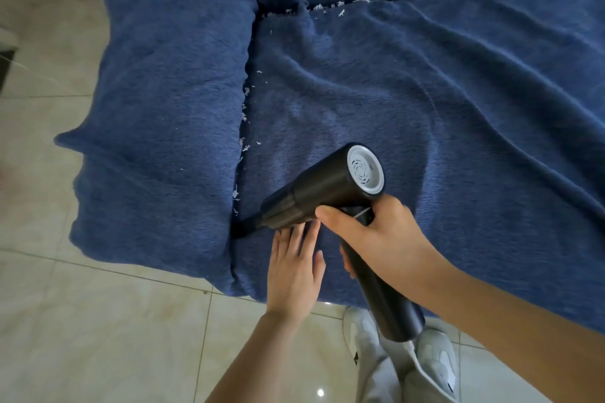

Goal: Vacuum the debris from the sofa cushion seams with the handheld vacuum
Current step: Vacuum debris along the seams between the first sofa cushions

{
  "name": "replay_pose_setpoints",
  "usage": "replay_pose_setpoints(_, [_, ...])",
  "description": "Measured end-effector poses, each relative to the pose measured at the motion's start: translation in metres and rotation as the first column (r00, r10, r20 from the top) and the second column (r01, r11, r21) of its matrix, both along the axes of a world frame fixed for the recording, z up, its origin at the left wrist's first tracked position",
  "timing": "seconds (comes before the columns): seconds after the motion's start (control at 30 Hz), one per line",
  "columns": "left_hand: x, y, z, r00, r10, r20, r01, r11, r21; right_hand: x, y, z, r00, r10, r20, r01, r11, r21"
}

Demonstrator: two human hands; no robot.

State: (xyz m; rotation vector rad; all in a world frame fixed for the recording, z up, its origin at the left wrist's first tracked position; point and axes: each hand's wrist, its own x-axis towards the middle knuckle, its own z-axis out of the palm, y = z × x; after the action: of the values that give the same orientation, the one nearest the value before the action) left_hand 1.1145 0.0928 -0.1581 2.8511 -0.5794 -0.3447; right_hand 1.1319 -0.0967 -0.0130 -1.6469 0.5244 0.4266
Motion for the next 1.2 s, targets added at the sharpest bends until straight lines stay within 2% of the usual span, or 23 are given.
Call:
replay_pose_setpoints(0.13, [0.023, -0.009, -0.007, 0.997, -0.045, 0.065, 0.045, 0.999, 0.001, 0.009, 0.002, -0.005, 1.0, 0.018, 0.014, -0.018, 1.0, -0.018])
replay_pose_setpoints(0.43, [0.027, -0.014, -0.023, 0.997, -0.071, 0.018, 0.068, 0.989, 0.135, 0.015, -0.007, -0.011, 0.999, -0.048, 0.0, 0.048, 0.999, 0.017])
replay_pose_setpoints(0.73, [0.027, -0.015, -0.024, 0.999, -0.047, -0.005, 0.047, 0.992, 0.115, 0.027, -0.014, -0.016, 0.995, -0.095, 0.0, 0.094, 0.992, 0.087])
replay_pose_setpoints(1.2, [0.027, -0.016, -0.022, 0.999, -0.039, 0.004, 0.038, 0.99, 0.139, 0.045, -0.015, -0.014, 0.992, -0.122, 0.025, 0.121, 0.991, 0.061])
